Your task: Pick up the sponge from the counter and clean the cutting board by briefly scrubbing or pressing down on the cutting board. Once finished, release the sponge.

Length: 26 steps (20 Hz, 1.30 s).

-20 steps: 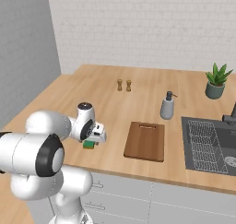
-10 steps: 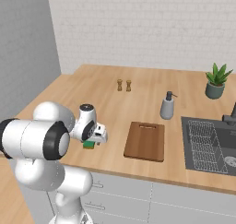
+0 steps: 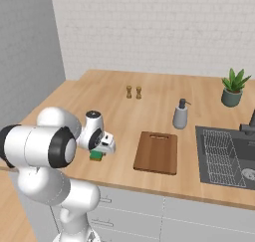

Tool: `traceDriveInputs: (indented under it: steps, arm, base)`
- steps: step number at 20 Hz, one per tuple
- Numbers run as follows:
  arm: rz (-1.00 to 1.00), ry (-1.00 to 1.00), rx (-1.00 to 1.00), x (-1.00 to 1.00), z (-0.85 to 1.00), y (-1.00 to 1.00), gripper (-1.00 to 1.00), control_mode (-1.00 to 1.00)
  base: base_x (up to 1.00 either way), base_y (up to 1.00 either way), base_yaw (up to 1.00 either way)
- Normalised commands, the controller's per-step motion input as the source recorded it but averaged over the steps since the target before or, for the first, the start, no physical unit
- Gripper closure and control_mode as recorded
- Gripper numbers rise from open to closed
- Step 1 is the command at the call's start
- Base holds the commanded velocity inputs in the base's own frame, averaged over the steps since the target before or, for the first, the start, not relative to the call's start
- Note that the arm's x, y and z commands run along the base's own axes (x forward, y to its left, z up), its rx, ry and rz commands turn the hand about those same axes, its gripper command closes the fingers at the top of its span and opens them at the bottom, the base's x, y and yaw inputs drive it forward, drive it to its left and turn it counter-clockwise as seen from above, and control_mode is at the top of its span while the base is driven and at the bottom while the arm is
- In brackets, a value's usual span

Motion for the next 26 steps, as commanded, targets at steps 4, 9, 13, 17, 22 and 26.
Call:
traceDriveInputs:
  steps: [4, 9, 13, 17, 22, 26]
  arm:
    - [0.00, 0.00, 0.01, 0.00, -0.01, 0.00, 1.00, -1.00]
    - [0.00, 0.00, 0.00, 0.00, 0.00, -0.09, 1.00, -1.00]
    - [0.01, 0.00, 0.05, 0.01, 0.37, -0.53, 1.00, -1.00]
    - [0.09, -0.02, 0.00, 0.00, 0.78, -0.74, 1.00, -1.00]
    - [0.06, 0.06, 0.00, 0.47, 0.66, -0.87, 1.00, -1.00]
    - [0.00, 0.09, 0.00, 0.37, 0.17, -0.59, 1.00, -1.00]
  base:
    - [0.00, 0.00, 0.00]
    - [0.00, 0.00, 0.00]
    - [0.00, 0.00, 0.00]
    - [0.00, 0.00, 0.00]
    - [0.00, 0.00, 0.00]
    - [0.00, 0.00, 0.00]
